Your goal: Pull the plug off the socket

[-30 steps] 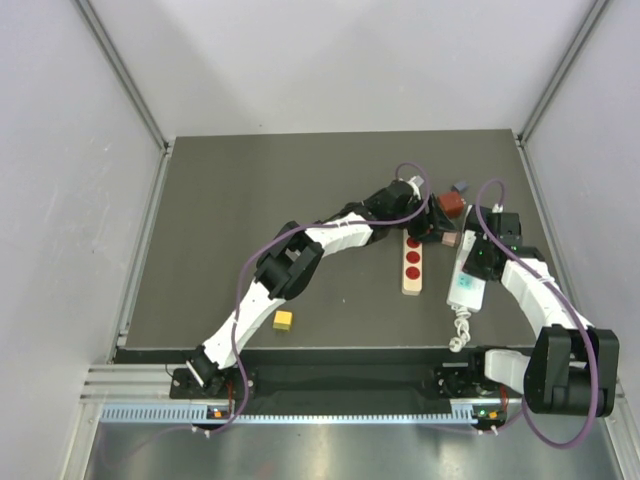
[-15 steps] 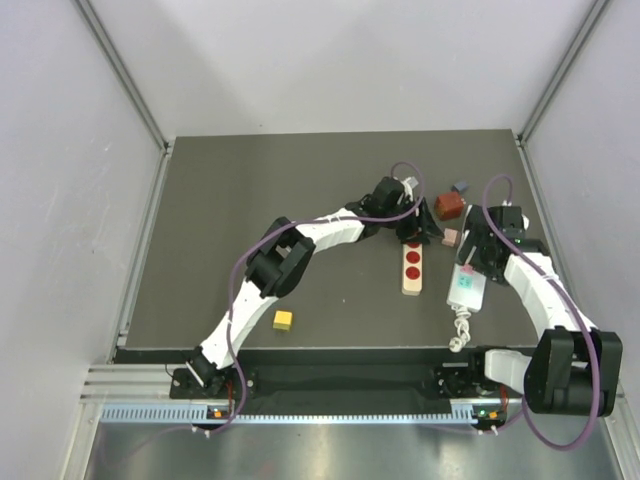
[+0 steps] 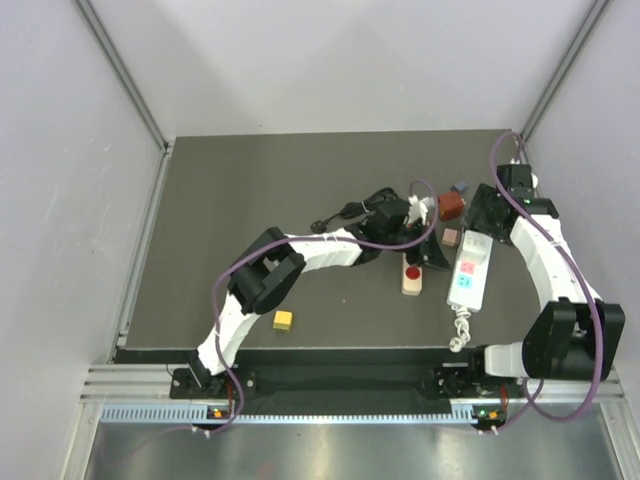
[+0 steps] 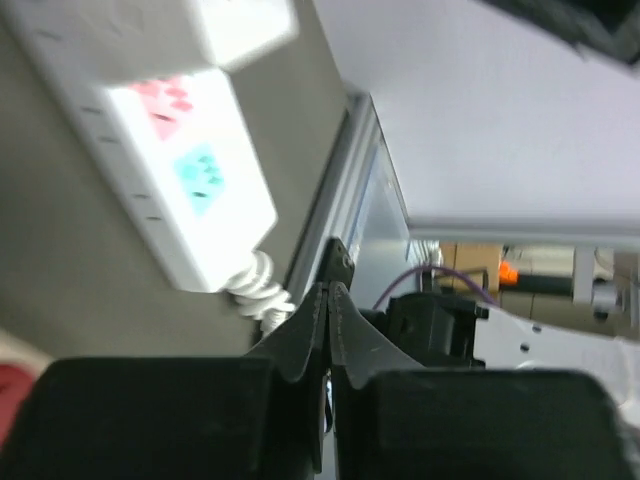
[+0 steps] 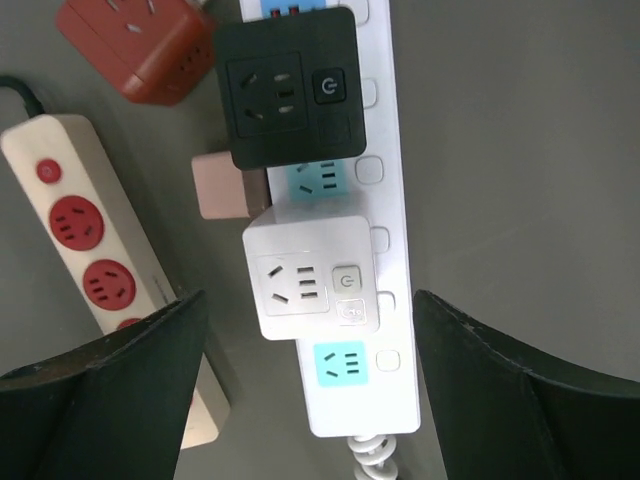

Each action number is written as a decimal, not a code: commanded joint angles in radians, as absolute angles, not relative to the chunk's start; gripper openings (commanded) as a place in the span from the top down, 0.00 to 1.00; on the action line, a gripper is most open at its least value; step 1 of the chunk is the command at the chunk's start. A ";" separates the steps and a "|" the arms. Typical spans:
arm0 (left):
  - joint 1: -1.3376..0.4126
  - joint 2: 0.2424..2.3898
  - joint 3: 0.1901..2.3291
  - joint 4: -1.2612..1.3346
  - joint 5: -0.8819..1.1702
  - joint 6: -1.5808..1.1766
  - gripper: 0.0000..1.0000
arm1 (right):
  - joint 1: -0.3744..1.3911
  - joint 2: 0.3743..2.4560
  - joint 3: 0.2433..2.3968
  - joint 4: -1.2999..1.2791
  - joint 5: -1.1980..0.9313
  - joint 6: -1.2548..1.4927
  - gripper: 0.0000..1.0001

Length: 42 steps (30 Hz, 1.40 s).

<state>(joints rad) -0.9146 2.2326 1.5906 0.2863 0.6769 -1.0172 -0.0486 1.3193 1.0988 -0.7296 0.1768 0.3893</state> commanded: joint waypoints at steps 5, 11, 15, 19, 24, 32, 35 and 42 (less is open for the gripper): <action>-1.051 2.336 1.661 0.482 0.680 -1.077 1.00 | -0.048 1.373 1.112 -0.755 0.170 0.353 0.18; -1.062 2.393 1.641 0.560 0.562 -1.068 1.00 | -0.040 1.430 1.103 -0.735 0.175 0.328 0.20; -1.062 2.440 1.640 0.583 0.531 -1.071 1.00 | -0.026 1.442 1.101 -0.721 0.172 0.330 0.21; -1.062 2.422 1.574 0.588 0.459 -1.045 1.00 | -0.017 1.439 1.092 -0.706 0.172 0.344 0.21; -1.062 2.405 1.509 0.583 0.348 -1.046 1.00 | -0.015 1.427 1.065 -0.675 0.170 0.360 0.22; -1.062 2.451 1.588 0.403 0.316 -1.057 1.00 | -0.011 1.463 1.054 -0.649 0.163 0.357 0.29; -1.058 2.457 1.588 0.384 0.302 -1.068 1.00 | -0.008 1.471 1.037 -0.626 0.161 0.359 0.31; -1.045 2.491 1.608 0.359 0.324 -1.118 1.00 | -0.008 1.489 1.008 -0.600 0.179 0.354 0.33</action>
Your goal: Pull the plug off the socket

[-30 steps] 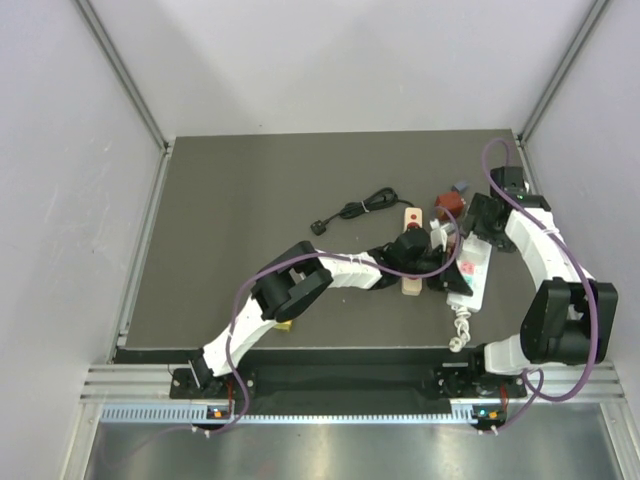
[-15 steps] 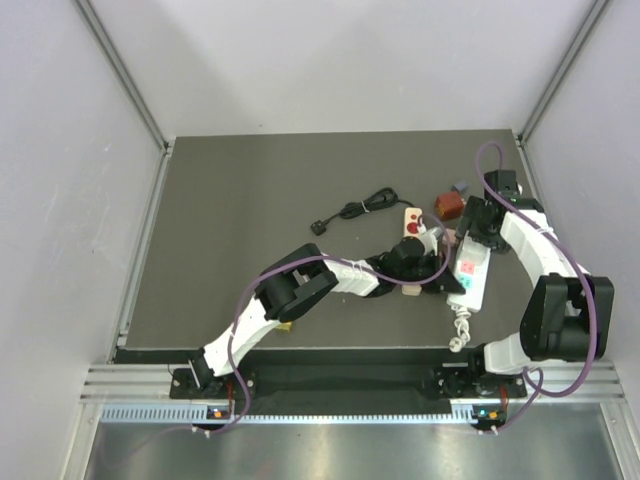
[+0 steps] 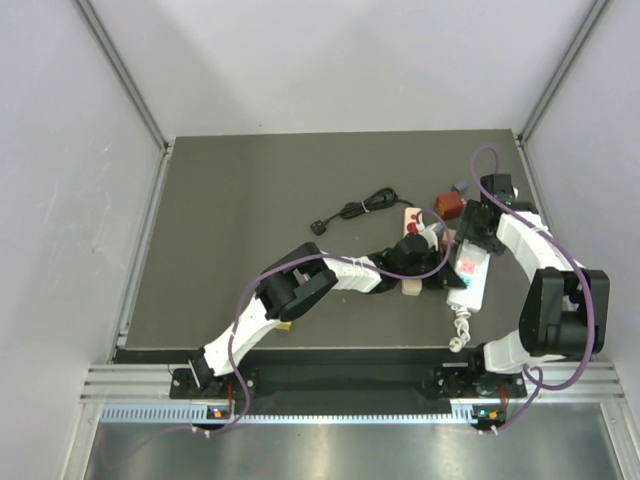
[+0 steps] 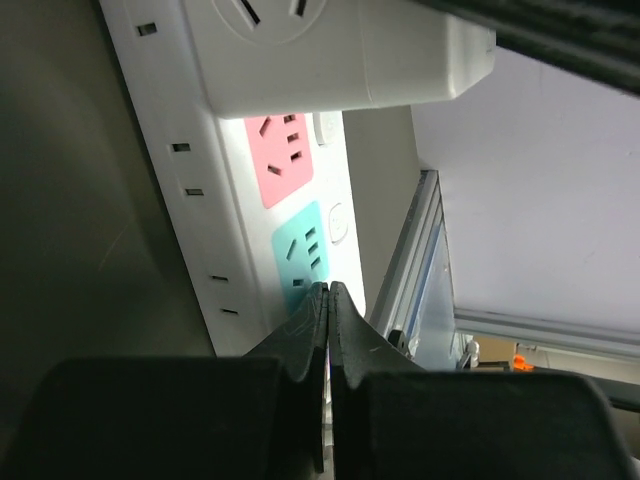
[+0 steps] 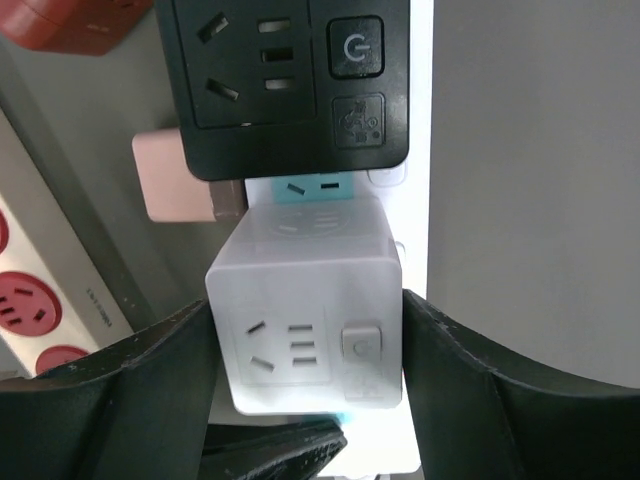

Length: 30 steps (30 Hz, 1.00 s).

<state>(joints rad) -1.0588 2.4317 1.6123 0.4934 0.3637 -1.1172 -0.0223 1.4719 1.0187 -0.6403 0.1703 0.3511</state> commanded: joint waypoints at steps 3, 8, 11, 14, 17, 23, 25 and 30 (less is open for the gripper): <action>-1.040 2.499 1.614 0.350 0.328 -1.132 1.00 | -0.008 1.494 0.997 -0.588 0.186 0.353 0.34; -1.037 2.508 1.618 0.339 0.325 -1.146 1.00 | 0.028 1.509 0.989 -0.574 0.190 0.357 0.40; -1.032 2.511 1.617 0.339 0.331 -1.155 1.00 | 0.029 1.517 0.986 -0.571 0.201 0.359 0.51; -1.032 2.513 1.620 0.328 0.328 -1.160 1.00 | 0.029 1.513 0.986 -0.563 0.213 0.356 0.63; -1.031 2.514 1.621 0.312 0.322 -1.164 1.00 | 0.028 1.485 0.986 -0.551 0.213 0.351 1.00; -1.028 2.519 1.631 0.281 0.311 -1.172 1.00 | -0.040 1.443 1.017 -0.537 0.008 0.356 1.00; -1.029 2.522 1.638 0.270 0.311 -1.169 1.00 | -0.080 1.448 1.022 -0.531 -0.091 0.364 1.00; -1.029 2.523 1.644 0.261 0.313 -1.164 1.00 | -0.103 1.433 1.022 -0.540 -0.104 0.364 1.00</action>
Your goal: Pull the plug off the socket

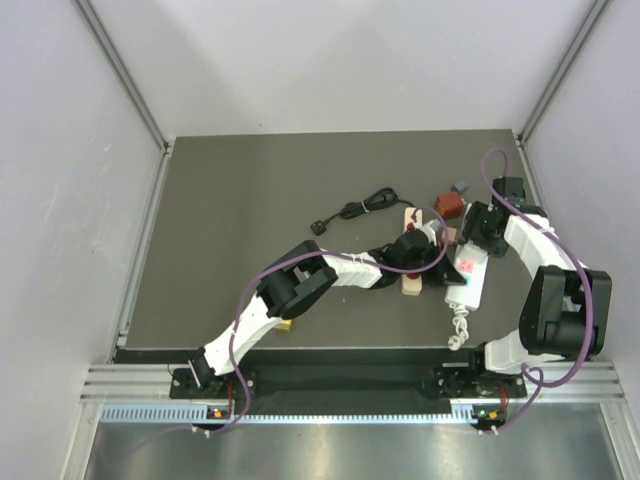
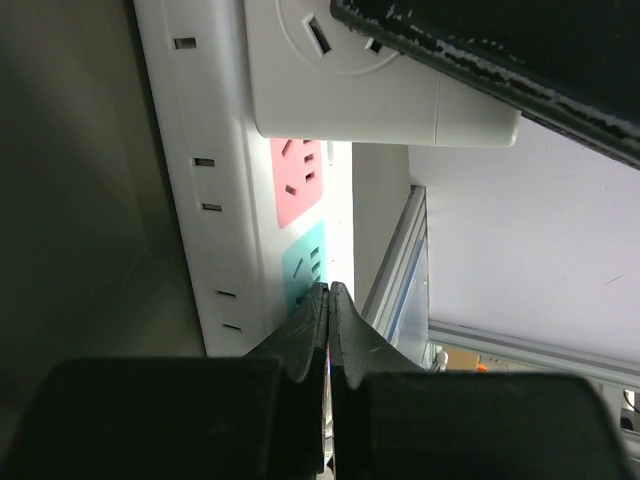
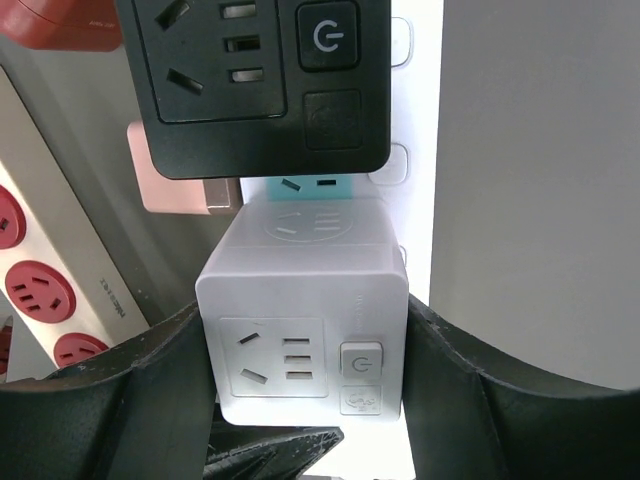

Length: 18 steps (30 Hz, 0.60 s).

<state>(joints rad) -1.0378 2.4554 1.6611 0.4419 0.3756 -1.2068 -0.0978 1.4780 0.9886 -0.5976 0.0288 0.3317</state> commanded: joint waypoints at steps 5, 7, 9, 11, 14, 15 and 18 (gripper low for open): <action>-1.028 2.530 1.657 0.250 0.313 -1.164 1.00 | -0.068 1.404 1.016 -0.554 0.056 0.331 1.00; -1.029 2.537 1.669 0.241 0.318 -1.163 1.00 | -0.008 1.390 1.014 -0.561 0.215 0.324 1.00; -1.031 2.540 1.675 0.239 0.316 -1.164 1.00 | 0.069 1.376 1.009 -0.563 0.316 0.316 1.00; -1.029 2.540 1.675 0.236 0.318 -1.164 1.00 | 0.087 1.368 1.005 -0.557 0.380 0.314 1.00; -1.029 2.542 1.675 0.235 0.318 -1.163 1.00 | 0.086 1.371 1.022 -0.561 0.370 0.314 1.00; -1.029 2.540 1.675 0.236 0.319 -1.163 1.00 | 0.086 1.376 1.037 -0.574 0.355 0.318 1.00; -1.029 2.540 1.677 0.241 0.324 -1.161 1.00 | 0.083 1.370 1.055 -0.586 0.328 0.324 1.00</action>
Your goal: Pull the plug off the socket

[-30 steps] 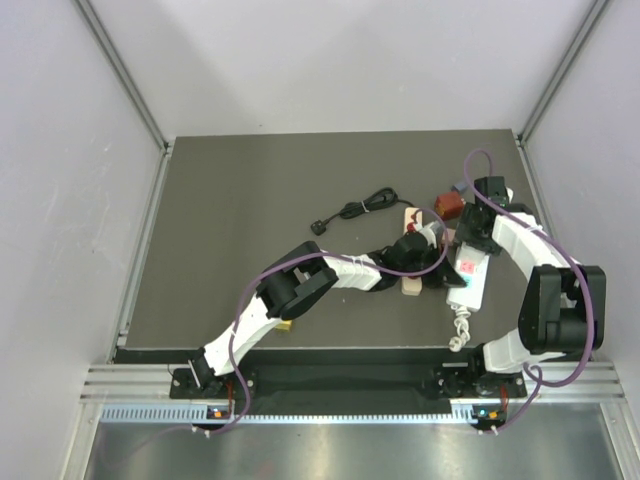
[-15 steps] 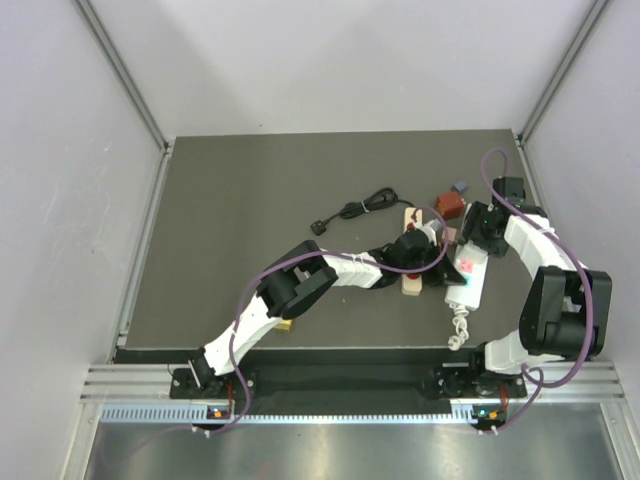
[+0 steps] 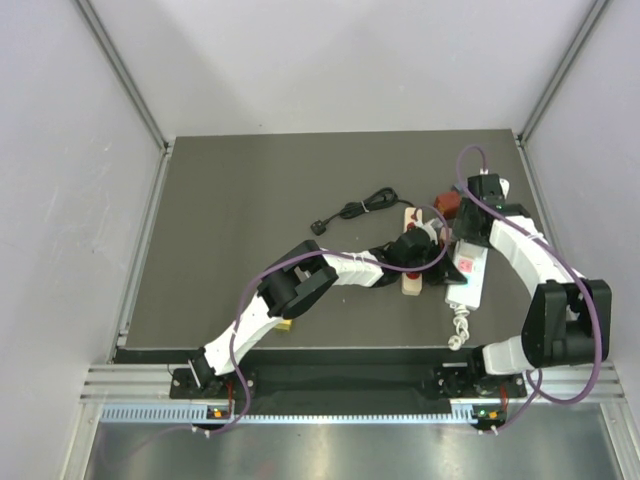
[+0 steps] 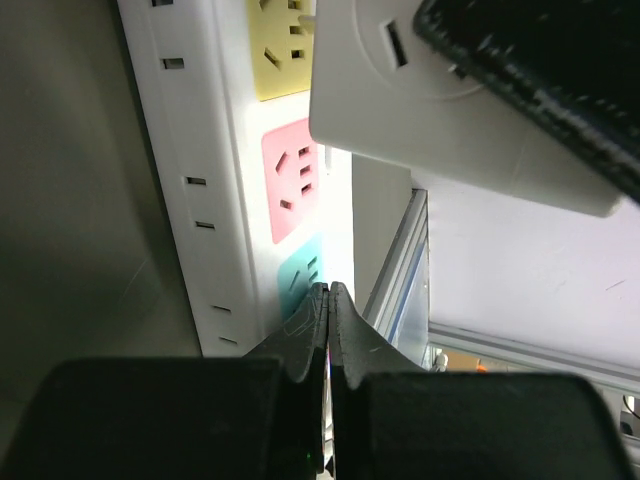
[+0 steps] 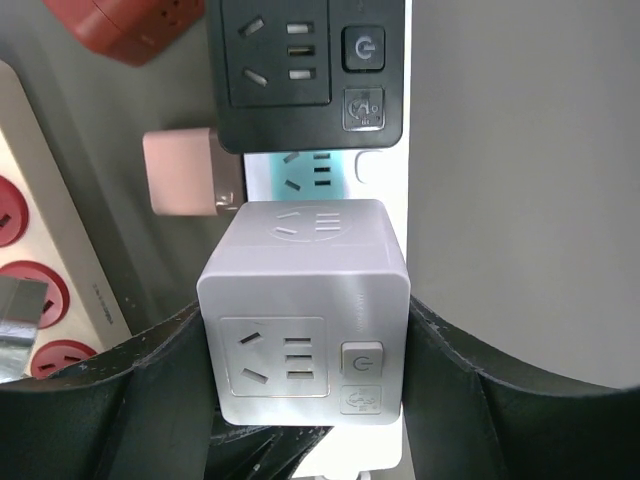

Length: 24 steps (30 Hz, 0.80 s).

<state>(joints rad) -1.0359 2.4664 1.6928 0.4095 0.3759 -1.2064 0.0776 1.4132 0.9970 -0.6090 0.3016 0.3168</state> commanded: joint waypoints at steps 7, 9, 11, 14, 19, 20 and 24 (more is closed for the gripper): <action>-1.058 2.504 1.706 0.270 0.341 -1.046 1.00 | 0.058 1.273 1.083 -0.650 0.305 0.325 1.00; -1.066 2.455 1.669 0.297 0.337 -1.003 1.00 | 0.034 1.237 1.083 -0.667 0.310 0.330 1.00; -1.066 2.419 1.620 0.347 0.351 -0.979 1.00 | 0.008 1.215 1.081 -0.672 0.296 0.330 1.00; -1.058 2.341 1.560 0.421 0.393 -0.969 1.00 | 0.008 1.201 1.077 -0.664 0.236 0.330 1.00; -1.048 2.175 1.480 0.431 0.400 -0.927 1.00 | -0.026 1.239 1.103 -0.617 0.176 0.351 1.00; -1.045 2.151 1.444 0.428 0.396 -0.914 1.00 | -0.029 1.264 1.117 -0.605 0.172 0.356 1.00; -1.019 2.007 1.332 0.423 0.394 -0.899 1.00 | -0.035 1.336 1.213 -0.523 0.138 0.380 1.00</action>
